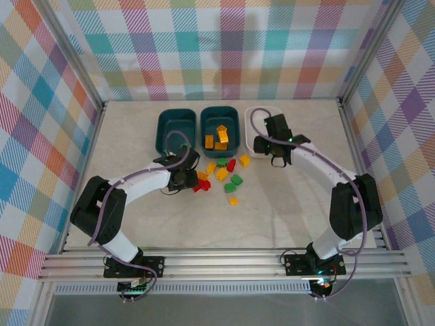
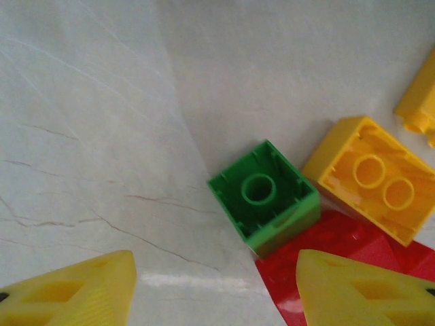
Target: Sort the legos into containers by color
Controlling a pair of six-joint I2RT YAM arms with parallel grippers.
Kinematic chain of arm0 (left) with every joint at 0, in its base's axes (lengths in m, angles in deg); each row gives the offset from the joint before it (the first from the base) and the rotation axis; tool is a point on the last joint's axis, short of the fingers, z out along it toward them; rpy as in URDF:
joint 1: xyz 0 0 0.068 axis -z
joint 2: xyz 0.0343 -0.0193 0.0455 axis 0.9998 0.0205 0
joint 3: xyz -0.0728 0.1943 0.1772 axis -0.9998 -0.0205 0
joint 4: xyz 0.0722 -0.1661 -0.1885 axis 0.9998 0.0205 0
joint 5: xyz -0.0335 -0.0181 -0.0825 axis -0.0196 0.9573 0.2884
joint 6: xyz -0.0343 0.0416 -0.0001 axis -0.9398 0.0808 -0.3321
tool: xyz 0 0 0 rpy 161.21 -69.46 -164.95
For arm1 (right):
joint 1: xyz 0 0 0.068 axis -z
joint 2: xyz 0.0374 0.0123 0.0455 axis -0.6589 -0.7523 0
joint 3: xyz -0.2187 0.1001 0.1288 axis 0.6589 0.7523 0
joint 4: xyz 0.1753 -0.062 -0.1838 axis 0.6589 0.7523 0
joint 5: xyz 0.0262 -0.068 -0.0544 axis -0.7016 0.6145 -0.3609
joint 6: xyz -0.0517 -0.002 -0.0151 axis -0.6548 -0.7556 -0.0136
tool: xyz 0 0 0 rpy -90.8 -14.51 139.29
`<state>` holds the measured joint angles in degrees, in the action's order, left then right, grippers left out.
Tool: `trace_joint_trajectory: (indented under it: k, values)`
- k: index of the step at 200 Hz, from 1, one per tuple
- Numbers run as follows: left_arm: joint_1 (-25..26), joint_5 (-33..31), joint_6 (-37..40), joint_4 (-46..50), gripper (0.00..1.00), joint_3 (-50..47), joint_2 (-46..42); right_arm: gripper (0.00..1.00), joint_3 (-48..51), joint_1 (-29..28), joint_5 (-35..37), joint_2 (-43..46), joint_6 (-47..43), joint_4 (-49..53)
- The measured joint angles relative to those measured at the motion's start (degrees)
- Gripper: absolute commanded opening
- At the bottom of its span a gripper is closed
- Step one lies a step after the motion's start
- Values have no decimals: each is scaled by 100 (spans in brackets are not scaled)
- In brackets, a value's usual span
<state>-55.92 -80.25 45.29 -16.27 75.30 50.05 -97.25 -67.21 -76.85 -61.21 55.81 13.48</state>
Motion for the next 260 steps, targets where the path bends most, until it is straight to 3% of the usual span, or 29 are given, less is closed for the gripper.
trace_joint_trajectory:
  k: [34, 100, 127, 145, 163, 213, 260]
  values:
    - [225, -39, -116, -203, 57, -98, 4, 57, 614, -667, -256, 79, 87, -35]
    - [863, -153, -282, -516, 55, 153, 339, 58, 708, -660, -321, 79, 151, -168]
    - [946, -345, -284, -369, 70, 232, 363, 58, 708, -660, -321, 79, 149, -168]
    - [935, -702, -258, -50, 81, 264, 308, 59, 708, -660, -323, 79, 146, -173]
    - [857, -975, -315, 262, 83, 269, 223, 59, 708, -660, -343, 79, 146, -210]
    - [446, -999, -448, 404, 77, 269, 208, 59, 708, -660, -407, 76, 144, -282]
    - [188, -684, -37, -55, 72, 439, 772, 60, 708, -660, -407, 74, 142, -293]
